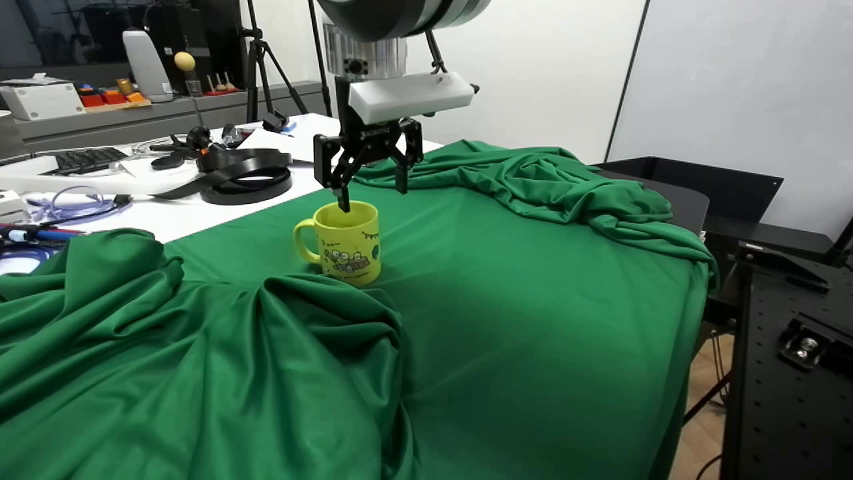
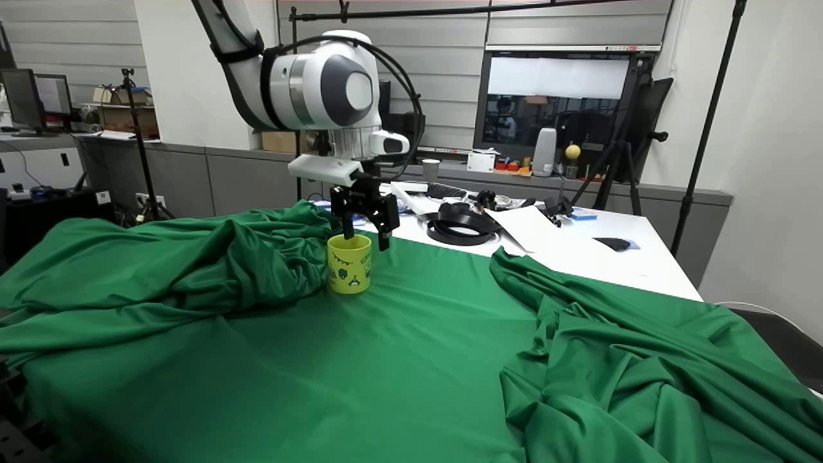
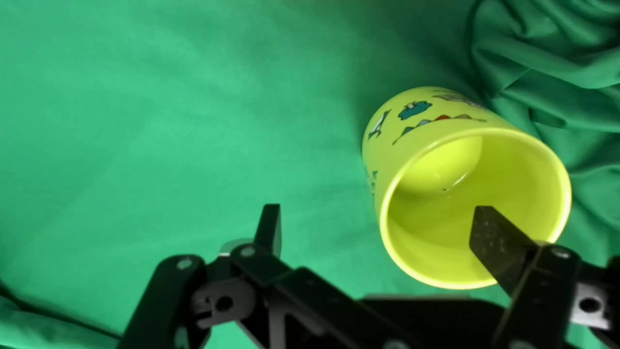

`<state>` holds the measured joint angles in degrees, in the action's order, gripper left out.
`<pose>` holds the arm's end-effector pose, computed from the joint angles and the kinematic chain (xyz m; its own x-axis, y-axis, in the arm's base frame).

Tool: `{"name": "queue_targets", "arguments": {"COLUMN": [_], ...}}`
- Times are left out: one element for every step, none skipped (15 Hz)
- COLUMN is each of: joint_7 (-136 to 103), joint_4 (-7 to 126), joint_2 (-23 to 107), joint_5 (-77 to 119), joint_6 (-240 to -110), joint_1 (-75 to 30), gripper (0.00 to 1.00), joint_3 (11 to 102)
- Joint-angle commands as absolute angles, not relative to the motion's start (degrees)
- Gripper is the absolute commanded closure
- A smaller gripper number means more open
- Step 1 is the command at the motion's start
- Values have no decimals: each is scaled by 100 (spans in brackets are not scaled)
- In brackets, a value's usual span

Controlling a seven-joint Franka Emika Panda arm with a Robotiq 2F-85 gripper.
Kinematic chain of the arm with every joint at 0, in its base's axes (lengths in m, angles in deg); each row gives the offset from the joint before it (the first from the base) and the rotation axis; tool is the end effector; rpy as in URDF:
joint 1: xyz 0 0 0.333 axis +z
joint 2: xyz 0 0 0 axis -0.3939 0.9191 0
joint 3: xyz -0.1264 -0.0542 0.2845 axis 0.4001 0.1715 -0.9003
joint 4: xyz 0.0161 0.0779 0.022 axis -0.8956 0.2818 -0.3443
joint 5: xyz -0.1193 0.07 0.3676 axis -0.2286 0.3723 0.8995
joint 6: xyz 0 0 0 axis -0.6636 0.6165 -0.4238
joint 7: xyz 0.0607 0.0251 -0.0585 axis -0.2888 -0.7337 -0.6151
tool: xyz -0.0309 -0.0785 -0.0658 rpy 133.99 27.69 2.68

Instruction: Move the yellow mug from the left to the right

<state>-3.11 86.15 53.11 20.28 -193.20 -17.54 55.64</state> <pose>0.5970 0.0262 0.2042 0.9703 -0.2108 0.1188 -0.2153 -0.9762 0.0263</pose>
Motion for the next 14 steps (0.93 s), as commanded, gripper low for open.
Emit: {"name": "queue_targets", "arguments": {"joint_7": [-68, -64, -45, -35, -26, -16, -7, -8, -31, -62, -81, -88, -128, -166], "joint_4": [8380, 8356, 8336, 8308, 8282, 8257, 8233, 8222, 8221, 8220, 8221, 8233, 8258, 8279], "joint_2": [5505, 5543, 5575, 5606, 5631, 5657, 5684, 5696, 5695, 5689, 5684, 5666, 5628, 5588], "joint_5": [2050, 2045, 2022, 2031, 2037, 2043, 2049, 2061, 2081, 2120, 2135, 2150, 2184, 2221], "joint_6": [-19147, -19134, -19128, -19107, -19087, -19059, -19043, -19024, -18999, -18944, -18908, -18883, -18841, -18812], "joint_1": [-1584, -1566, -1534, -1516, -1500, -1486, -1473, -1466, -1471, -1490, -1495, -1497, -1522, -1550], "gripper": [0, 25, 25, 33, 40, 47, 55, 61, 69, 75, 81, 89, 95, 99], "joint_3": [5734, 5752, 5784, 5799, 5810, 5815, 5820, 5817, 5797, 5761, 5746, 5735, 5704, 5677]}}
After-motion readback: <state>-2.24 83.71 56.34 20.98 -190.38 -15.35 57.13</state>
